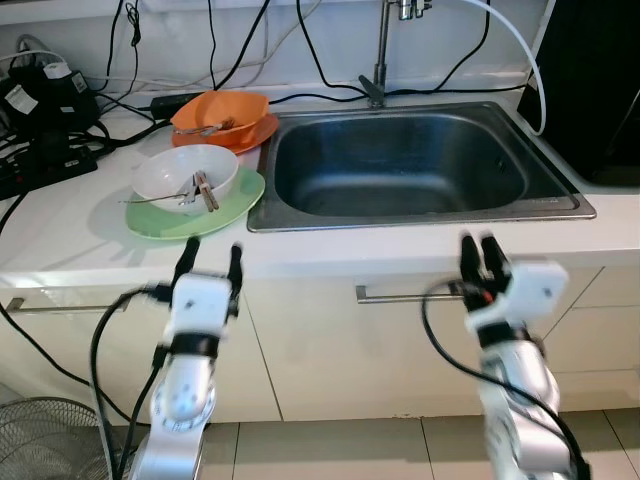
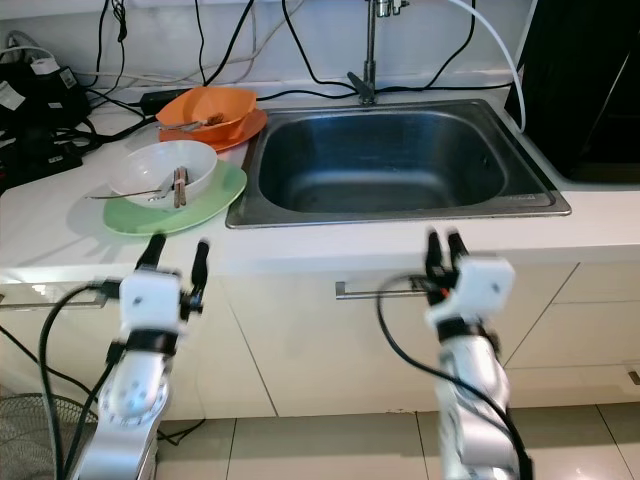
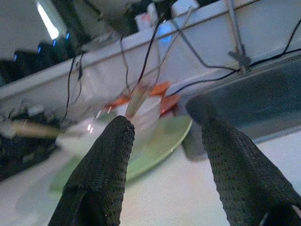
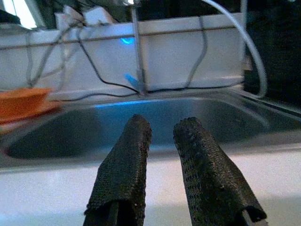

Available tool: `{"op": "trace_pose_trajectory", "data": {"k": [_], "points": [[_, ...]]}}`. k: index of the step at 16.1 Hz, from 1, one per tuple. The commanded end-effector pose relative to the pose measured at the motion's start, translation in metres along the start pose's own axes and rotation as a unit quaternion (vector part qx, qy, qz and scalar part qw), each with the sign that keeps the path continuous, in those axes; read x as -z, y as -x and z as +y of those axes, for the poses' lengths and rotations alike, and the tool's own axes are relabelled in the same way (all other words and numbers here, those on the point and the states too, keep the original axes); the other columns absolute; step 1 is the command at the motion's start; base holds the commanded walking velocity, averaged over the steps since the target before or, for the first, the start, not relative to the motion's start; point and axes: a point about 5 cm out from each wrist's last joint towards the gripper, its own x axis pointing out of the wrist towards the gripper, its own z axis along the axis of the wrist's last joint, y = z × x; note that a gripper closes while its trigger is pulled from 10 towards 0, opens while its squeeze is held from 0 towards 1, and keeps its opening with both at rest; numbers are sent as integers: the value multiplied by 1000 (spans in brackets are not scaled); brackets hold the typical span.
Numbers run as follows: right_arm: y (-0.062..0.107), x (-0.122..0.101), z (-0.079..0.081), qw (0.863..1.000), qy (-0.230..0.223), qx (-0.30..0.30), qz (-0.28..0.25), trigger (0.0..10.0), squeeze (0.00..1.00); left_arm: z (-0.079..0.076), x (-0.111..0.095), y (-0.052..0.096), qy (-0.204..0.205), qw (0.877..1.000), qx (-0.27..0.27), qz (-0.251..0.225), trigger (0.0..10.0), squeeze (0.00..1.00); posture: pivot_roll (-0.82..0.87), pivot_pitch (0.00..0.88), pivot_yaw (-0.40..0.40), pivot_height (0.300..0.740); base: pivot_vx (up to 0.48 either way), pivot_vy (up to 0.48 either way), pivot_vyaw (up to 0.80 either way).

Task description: Kitchen organization

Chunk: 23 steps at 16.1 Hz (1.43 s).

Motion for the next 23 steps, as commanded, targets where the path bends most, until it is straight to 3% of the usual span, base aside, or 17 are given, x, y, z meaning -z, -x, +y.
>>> {"op": "trace_pose_trajectory", "data": {"k": [1, 4, 9, 16, 21, 23], "points": [[-1, 1, 5, 1000, -10, -5, 9, 10000, 0, -1, 0, 0, -17, 1000, 3, 2, 10000, 0, 13, 11, 95, 740, 0, 0, 0], [-7, 0, 13, 1000, -24, -15, 12, 10000, 0, -3, -4, -5, -57, 998, 9, -12, 10000, 0, 15, 9, 91, 740, 0, 0, 0], [-13, -1, 20, 999, -35, -30, 17, 10000, 0, 1, -4, -7, -87, 996, -8, -19, 10000, 0, 23, 6, 84, 740, 0, 0, 0], [-19, 0, 24, 998, -38, -39, 19, 10000, 0, -4, 0, -18, -74, 997, -10, -13, 10000, 0, 18, 1, 83, 740, 0, 0, 0], [-20, 0, 28, 998, -41, -43, 18, 10000, 0, 0, -5, -33, -92, 995, -19, -37, 10000, 0, 17, 0, 81, 740, 0, 0, 0], [-20, 0, 27, 998, -41, -42, 18, 10000, 0, 0, -3, -37, -119, 992, -5, -44, 10000, 0, 14, 0, 82, 740, 0, 0, 0]]}}
